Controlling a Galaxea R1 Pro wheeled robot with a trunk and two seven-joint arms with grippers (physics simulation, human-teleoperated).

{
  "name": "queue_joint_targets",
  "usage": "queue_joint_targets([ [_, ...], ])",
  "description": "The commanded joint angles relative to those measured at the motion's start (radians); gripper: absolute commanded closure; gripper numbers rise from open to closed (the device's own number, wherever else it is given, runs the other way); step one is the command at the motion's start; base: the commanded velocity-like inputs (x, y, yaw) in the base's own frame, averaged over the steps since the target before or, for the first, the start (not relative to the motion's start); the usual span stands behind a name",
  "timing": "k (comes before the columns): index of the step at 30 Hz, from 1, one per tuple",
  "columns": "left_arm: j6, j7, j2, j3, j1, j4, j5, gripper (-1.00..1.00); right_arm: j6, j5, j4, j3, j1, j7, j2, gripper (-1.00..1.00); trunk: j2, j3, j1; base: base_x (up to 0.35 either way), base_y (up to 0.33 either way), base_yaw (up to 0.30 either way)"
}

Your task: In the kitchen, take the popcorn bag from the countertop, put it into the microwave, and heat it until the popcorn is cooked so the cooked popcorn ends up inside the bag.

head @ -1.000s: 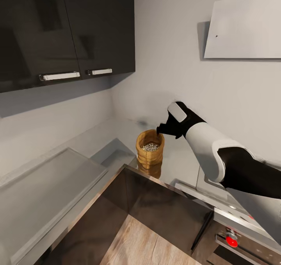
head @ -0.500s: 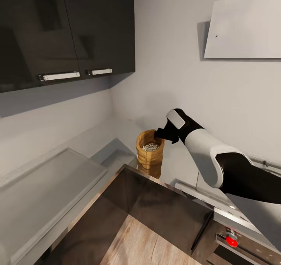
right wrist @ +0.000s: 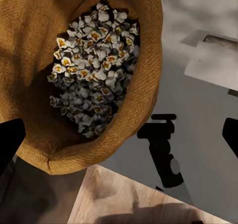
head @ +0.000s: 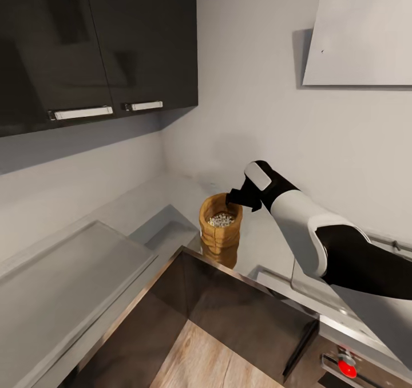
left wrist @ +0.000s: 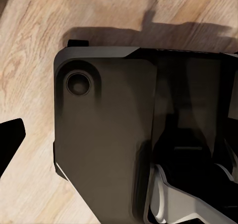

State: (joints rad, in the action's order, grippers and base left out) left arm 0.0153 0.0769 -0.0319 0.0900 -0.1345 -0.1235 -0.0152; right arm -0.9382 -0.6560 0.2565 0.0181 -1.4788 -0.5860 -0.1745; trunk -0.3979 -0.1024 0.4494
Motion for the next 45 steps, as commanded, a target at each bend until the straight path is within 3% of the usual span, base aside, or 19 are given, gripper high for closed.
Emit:
queue_joint_targets([
  [1,0.002,0.004,-0.001,0.008,0.000,-0.001,-0.002,-1.00,-0.002,-0.010,0.001,0.002,0.000,-0.009,0.000,-1.00,-0.002,-0.002,0.001,0.006,0.000,0.000],
  [16,0.002,0.004,-0.001,0.008,0.000,-0.001,-0.001,-1.00,0.000,-0.010,0.000,0.002,0.007,-0.009,0.000,-1.00,-0.002,-0.002,0.001,0.121,0.000,0.000],
  [21,0.002,0.004,0.000,0.008,0.000,-0.001,-0.002,-1.00,0.070,-0.014,-0.003,0.001,0.018,-0.009,0.000,-1.00,-0.002,-0.002,0.001,0.016,0.000,0.000],
  [27,0.002,0.004,-0.001,0.007,0.000,-0.001,-0.002,-1.00,0.078,-0.017,-0.022,0.000,0.038,-0.015,0.000,-1.00,-0.002,-0.002,0.001,0.000,0.000,0.000],
  [31,0.002,0.004,-0.002,0.007,0.000,-0.001,-0.002,-1.00,0.105,-0.025,-0.045,-0.004,0.072,-0.013,0.000,-1.00,-0.002,-0.002,0.001,0.000,0.000,0.000],
  [37,0.002,0.004,-0.001,0.008,0.000,-0.001,-0.002,-1.00,0.216,-0.030,-0.037,-0.003,0.174,-0.015,0.000,-1.00,-0.002,-0.002,0.001,0.000,0.000,0.000],
  [45,0.002,0.005,-0.002,0.007,0.000,-0.001,-0.001,-1.00,0.219,-0.030,-0.033,-0.003,0.177,-0.021,0.000,-1.00,-0.002,-0.002,0.001,0.000,0.000,0.000],
])
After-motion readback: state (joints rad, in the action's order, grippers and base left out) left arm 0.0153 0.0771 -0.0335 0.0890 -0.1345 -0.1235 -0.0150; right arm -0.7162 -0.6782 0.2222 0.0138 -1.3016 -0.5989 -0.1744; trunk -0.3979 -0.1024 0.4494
